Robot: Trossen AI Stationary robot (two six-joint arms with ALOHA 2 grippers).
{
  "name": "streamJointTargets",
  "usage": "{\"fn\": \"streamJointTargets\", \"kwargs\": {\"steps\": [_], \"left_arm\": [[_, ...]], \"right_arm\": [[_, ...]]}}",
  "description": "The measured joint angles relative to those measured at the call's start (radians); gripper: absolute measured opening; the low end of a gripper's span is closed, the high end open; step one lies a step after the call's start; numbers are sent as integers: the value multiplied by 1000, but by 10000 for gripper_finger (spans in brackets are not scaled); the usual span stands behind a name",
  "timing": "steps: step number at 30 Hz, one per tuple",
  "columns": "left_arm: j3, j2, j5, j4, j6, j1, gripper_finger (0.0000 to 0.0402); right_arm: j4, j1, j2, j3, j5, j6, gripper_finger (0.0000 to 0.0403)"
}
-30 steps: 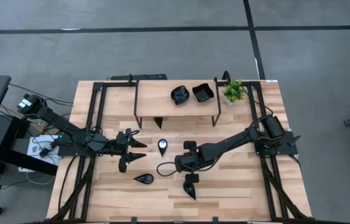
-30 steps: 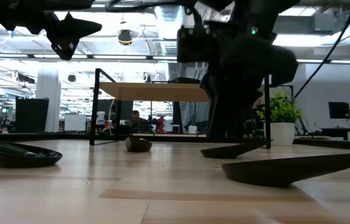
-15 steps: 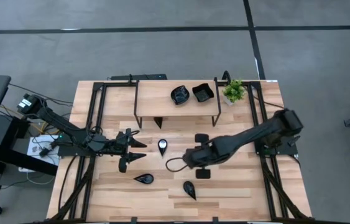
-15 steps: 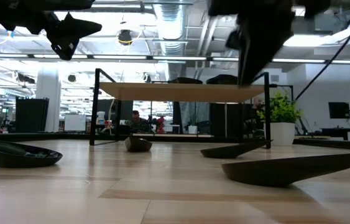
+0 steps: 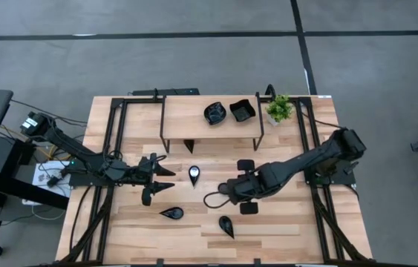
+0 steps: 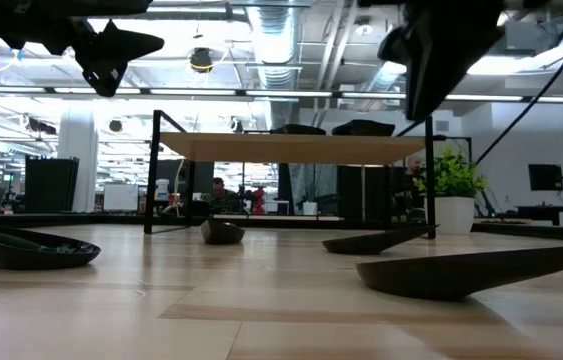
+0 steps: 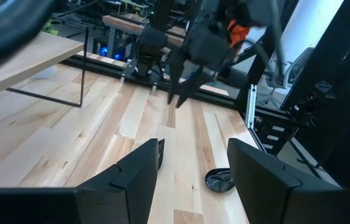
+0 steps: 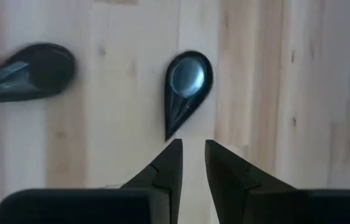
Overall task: Pick & Place Mini shaped plates
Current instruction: Put the black drop shaped plate on the shelf
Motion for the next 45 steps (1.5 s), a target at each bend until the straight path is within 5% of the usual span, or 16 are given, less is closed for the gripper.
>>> {"fn": "streamJointTargets", "kwargs": {"steps": [11, 25, 33, 45], "left_arm": [[0, 0, 0, 1, 0, 0, 195], [0, 0, -1, 5, 4, 0, 195], [0, 0, -1, 28, -15, -5, 195], [0, 0, 15, 39, -60, -7, 195]], "right_arm": [[57, 0, -40, -152, 30, 56, 64], [385, 109, -126, -462, 194, 219, 64], [354, 96, -178, -422, 207, 219, 64], [304, -3, -89, -76, 160, 52, 64]]}}
